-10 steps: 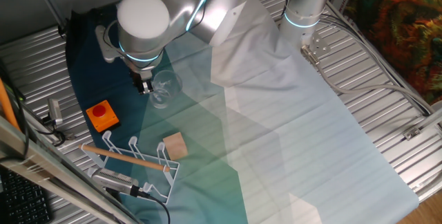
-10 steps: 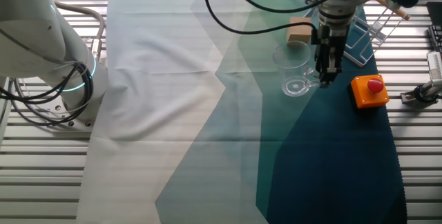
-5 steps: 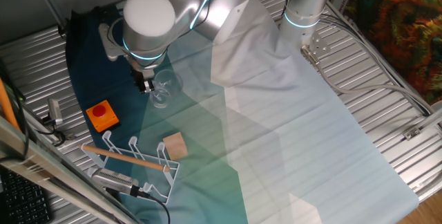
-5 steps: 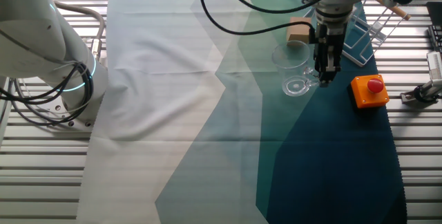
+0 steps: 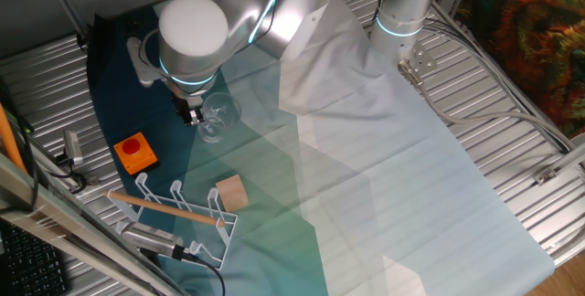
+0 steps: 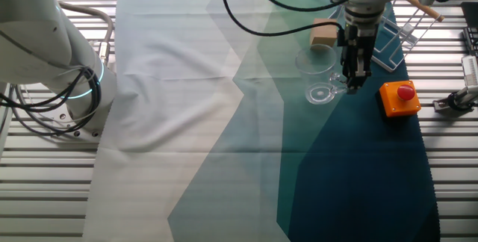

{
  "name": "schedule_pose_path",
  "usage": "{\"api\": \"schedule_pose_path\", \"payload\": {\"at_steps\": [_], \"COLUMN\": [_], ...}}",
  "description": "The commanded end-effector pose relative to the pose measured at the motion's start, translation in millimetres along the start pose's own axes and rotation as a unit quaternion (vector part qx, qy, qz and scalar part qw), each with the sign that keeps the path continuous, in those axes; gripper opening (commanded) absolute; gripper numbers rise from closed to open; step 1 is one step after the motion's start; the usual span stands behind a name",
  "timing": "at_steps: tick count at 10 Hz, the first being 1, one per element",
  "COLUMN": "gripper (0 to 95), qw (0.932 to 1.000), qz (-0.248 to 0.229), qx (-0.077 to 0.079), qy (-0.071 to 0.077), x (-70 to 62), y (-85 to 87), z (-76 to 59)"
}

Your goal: Put the cup on the cup rack

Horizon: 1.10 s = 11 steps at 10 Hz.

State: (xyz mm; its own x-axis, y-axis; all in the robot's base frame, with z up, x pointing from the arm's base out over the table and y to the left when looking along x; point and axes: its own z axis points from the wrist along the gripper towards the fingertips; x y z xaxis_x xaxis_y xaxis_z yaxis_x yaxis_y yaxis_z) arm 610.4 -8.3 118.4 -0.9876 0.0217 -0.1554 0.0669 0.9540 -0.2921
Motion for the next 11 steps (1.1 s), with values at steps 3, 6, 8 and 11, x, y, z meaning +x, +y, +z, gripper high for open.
{"api": "schedule_pose_path", "payload": {"at_steps": [3,6,8,11], "gripper": [0.0,0.0,0.0,0.0], "qw": [0.9997,0.9997,0.9996,0.9993], "qz": [0.006,0.007,0.014,0.023], "qx": [0.003,0.002,0.000,-0.002], "qy": [-0.025,-0.025,-0.025,-0.028], "x": [0.0,-9.5,-20.0,-34.6], "y": [-1.4,1.4,8.0,18.1], "z": [-3.3,-4.7,-7.3,-13.6]}}
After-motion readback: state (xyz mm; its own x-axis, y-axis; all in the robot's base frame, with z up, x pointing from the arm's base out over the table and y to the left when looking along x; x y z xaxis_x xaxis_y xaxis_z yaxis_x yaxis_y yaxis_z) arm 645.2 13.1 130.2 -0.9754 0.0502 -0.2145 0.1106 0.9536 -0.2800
